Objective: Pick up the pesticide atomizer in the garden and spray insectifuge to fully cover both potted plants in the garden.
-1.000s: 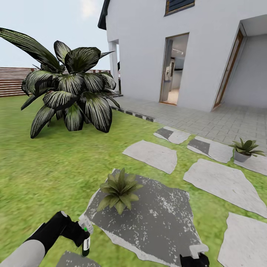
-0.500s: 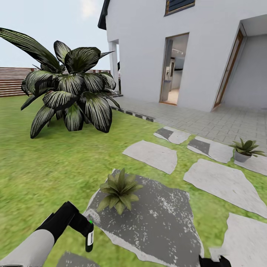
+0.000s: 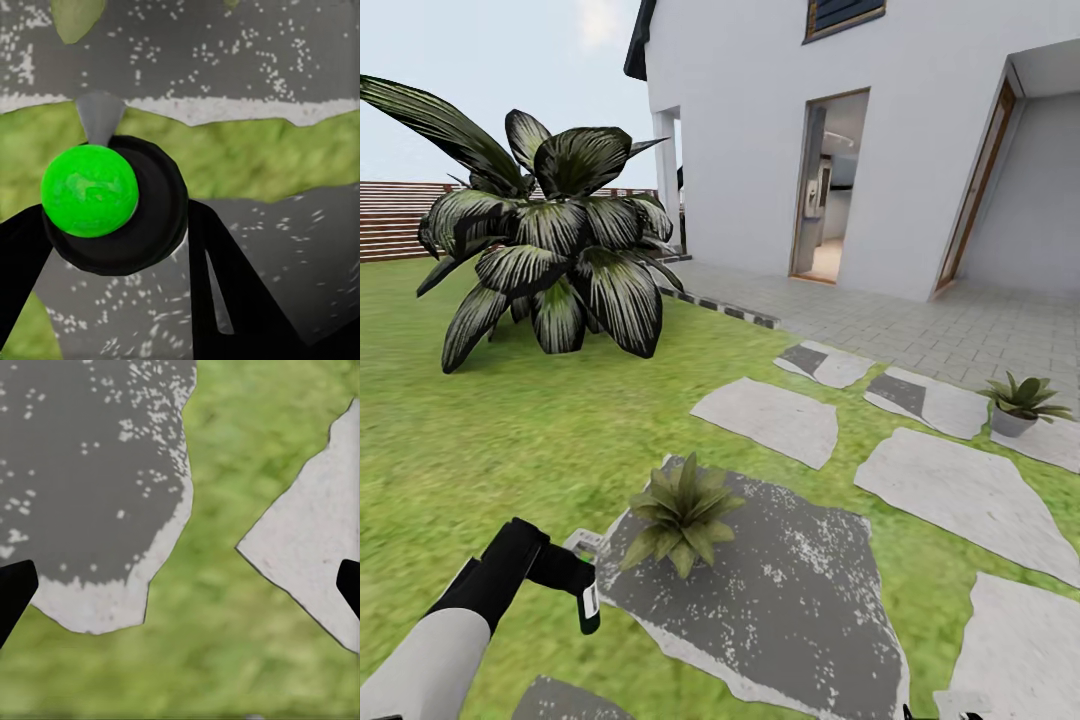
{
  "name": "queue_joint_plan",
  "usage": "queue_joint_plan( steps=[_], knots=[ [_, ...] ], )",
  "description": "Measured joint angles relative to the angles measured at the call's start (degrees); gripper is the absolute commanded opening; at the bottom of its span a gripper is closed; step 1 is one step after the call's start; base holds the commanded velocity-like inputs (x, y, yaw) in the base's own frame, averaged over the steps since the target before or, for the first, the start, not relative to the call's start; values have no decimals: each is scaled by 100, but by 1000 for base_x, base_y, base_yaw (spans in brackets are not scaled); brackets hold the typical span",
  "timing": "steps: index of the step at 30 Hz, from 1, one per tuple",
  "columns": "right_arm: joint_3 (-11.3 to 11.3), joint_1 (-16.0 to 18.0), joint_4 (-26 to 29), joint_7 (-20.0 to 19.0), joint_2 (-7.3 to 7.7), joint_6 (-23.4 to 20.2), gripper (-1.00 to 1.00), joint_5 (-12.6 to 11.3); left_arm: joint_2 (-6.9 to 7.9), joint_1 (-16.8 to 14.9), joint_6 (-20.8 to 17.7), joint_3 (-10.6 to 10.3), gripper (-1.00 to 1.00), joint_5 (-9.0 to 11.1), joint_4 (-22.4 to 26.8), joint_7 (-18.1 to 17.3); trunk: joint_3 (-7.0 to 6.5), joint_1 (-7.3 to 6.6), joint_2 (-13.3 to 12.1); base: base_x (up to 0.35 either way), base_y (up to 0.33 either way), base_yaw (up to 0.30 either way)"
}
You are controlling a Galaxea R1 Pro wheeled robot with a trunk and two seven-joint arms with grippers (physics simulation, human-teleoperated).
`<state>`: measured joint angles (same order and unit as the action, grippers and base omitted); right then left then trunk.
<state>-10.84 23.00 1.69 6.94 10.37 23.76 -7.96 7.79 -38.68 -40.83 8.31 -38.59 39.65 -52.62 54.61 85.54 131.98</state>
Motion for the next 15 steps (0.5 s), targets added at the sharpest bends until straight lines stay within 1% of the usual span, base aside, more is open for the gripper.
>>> queue_joint_plan(
  steps=[5, 6, 8, 9, 11, 13, 15],
  knots=[
    [-5, 0, 0, 0, 0, -2, 100, 0, -33, 32, -26, -18, -100, -4, 36, -12, 0, 0, 0, -1, 0, 0],
    [-6, 0, 0, 0, 0, -2, 100, 0, -59, 35, -31, -24, -100, 3, 28, -21, 0, 0, 0, 0, 0, 0],
    [-7, 0, 0, 0, -1, 0, 100, 0, -85, 23, -38, -96, -100, 17, 22, -42, 0, 0, 0, 0, 0, 0],
    [-7, 0, 0, 0, -1, -1, 100, 0, -98, 13, -65, -173, -100, 27, 16, -69, 0, 0, 0, 0, 0, 0],
    [-5, 0, 0, 0, 0, -1, 100, 0, -121, 3, -269, -387, -100, 27, 5, -207, 0, 0, 0, 0, 0, 0],
    [-6, 0, 0, 0, 0, -2, 100, 0, -79, -3, -583, -670, -100, 7, 27, -473, 0, 0, 0, 0, 0, 0],
    [-2, 0, 0, 0, 0, -2, 100, 0, -25, -5, -684, -794, -100, -20, 37, -631, 0, 0, 0, 0, 0, 0]
  ],
)
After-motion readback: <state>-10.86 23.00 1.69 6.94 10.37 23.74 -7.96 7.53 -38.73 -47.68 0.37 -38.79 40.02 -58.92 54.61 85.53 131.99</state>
